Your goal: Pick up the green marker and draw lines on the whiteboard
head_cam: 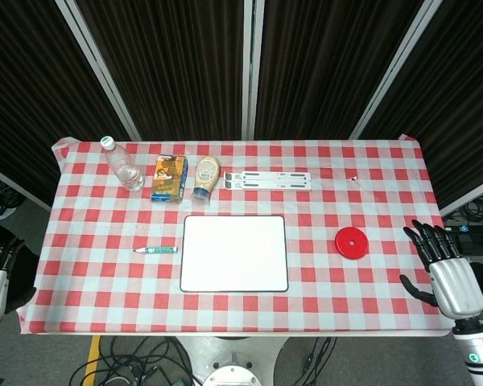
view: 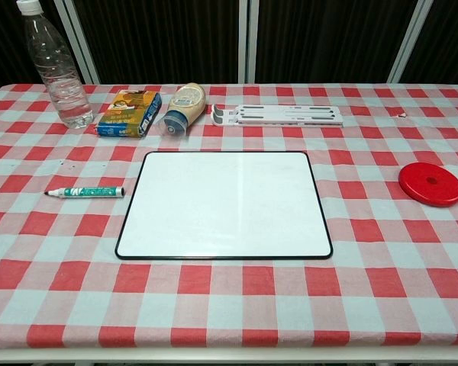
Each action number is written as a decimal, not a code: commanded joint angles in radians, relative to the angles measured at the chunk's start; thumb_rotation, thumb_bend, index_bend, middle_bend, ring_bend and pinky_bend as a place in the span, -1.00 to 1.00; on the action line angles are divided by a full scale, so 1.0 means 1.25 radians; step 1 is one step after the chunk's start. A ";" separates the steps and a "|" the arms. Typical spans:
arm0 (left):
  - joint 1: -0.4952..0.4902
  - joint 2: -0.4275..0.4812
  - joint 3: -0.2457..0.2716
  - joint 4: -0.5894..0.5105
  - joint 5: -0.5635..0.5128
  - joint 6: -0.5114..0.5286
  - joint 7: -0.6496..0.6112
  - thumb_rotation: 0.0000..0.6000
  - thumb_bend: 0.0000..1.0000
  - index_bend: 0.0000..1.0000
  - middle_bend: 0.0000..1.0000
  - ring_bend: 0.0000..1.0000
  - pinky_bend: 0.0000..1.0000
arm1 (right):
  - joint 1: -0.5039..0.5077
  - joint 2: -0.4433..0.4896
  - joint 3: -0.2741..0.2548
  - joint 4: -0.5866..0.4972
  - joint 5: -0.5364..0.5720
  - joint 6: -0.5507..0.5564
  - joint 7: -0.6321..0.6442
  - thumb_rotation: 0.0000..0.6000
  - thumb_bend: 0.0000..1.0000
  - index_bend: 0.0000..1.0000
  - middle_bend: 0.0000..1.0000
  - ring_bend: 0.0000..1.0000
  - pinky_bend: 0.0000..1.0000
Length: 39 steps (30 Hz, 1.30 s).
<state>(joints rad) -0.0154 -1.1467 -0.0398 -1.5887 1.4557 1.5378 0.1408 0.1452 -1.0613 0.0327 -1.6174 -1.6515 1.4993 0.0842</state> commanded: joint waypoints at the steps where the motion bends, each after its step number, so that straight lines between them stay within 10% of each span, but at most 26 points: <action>1: 0.000 -0.005 0.000 0.002 -0.003 -0.003 -0.004 1.00 -0.70 -0.71 -0.80 -0.78 -0.96 | 0.003 -0.001 0.001 -0.004 0.004 -0.006 -0.005 1.00 -0.60 -1.00 -1.00 -1.00 -1.00; 14: -0.051 -0.024 -0.030 -0.001 0.025 -0.027 -0.006 1.00 -0.71 -0.64 -0.78 -0.78 -0.93 | 0.007 0.003 0.004 -0.010 0.015 -0.015 -0.014 1.00 -0.60 -1.00 -1.00 -1.00 -1.00; 20: -0.167 -0.045 -0.065 -0.038 0.037 -0.156 0.059 1.00 -0.74 -0.35 -0.52 -0.57 -0.53 | 0.006 -0.001 0.005 -0.002 0.023 -0.017 -0.007 1.00 -0.62 -1.00 -1.00 -1.00 -1.00; 32: -0.366 -0.227 -0.134 -0.055 -0.203 -0.363 0.377 1.00 -0.64 -0.18 -0.18 0.30 0.44 | -0.003 0.019 0.006 0.008 0.046 -0.020 0.015 1.00 -0.68 -1.00 -1.00 -1.00 -1.00; 39: -0.455 -0.295 -0.132 -0.068 -0.422 -0.392 0.631 1.00 -0.62 -0.18 -0.14 0.46 0.64 | -0.007 0.021 0.004 0.009 0.055 -0.026 0.017 1.00 -0.68 -1.00 -1.00 -1.00 -1.00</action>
<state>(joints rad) -0.5108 -1.4548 -0.1974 -1.6631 1.0761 1.0727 0.7867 0.1369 -1.0352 0.0375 -1.6065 -1.5827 1.4661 0.1057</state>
